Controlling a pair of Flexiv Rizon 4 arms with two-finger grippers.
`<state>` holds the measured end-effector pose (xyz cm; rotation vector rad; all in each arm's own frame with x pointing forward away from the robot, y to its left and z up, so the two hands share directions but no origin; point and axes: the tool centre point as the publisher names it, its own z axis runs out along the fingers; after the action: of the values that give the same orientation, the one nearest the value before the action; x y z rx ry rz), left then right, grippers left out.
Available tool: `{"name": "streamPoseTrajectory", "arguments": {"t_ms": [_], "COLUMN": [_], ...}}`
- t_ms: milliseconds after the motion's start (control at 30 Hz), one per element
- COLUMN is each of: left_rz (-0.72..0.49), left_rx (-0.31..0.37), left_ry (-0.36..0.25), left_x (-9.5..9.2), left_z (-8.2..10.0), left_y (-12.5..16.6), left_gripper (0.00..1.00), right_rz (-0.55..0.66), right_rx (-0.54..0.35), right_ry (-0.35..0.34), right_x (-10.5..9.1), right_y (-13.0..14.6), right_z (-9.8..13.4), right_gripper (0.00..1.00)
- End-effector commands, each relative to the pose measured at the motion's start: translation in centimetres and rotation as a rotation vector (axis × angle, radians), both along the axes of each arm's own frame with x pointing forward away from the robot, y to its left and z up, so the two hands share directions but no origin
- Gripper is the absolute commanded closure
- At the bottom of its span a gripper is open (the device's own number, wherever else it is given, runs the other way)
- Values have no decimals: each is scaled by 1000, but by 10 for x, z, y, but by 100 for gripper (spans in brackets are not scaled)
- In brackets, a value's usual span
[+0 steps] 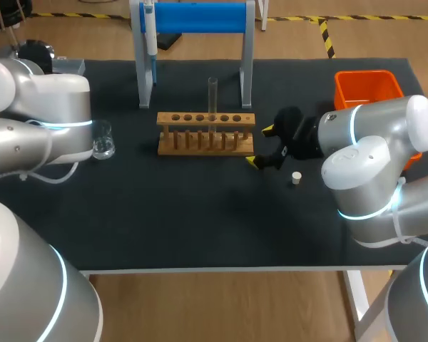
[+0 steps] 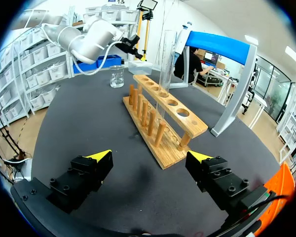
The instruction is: Invert the test tube, pick up the pipette, mount the tip to pipette, aspirate from beaker and dispense into the tube, eject the tip, return the pipette, and cap with the stopper.
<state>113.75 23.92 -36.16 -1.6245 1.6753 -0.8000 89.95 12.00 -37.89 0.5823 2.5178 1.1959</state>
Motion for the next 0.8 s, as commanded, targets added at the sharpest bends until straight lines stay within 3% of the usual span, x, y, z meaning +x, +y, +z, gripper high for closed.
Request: {"name": "streamPoseTrajectory", "arguments": {"t_ms": [33, 600, 633, 700, 800], "left_rz": [3, 6, 5, 6, 7], "left_rx": [2, -4, -4, -3, -2], "left_ry": [2, 8, 8, 11, 14], "left_x": [4, 4, 3, 3, 3], "left_z": [-3, -6, -6, -7, -7], "left_y": [0, -1, -1, -1, -1], "left_gripper": [82, 83, 85, 100, 100], "right_rz": [2, 2, 2, 2, 2], "right_rx": [-3, -3, -3, -3, -3], "right_ry": [3, 3, 3, 3, 3], "right_x": [0, 0, 0, 0, 0], "right_y": [-1, -1, -1, -1, -1], "right_z": [1, 1, 1, 1, 1], "right_gripper": [0, 0, 0, 0, 0]}}
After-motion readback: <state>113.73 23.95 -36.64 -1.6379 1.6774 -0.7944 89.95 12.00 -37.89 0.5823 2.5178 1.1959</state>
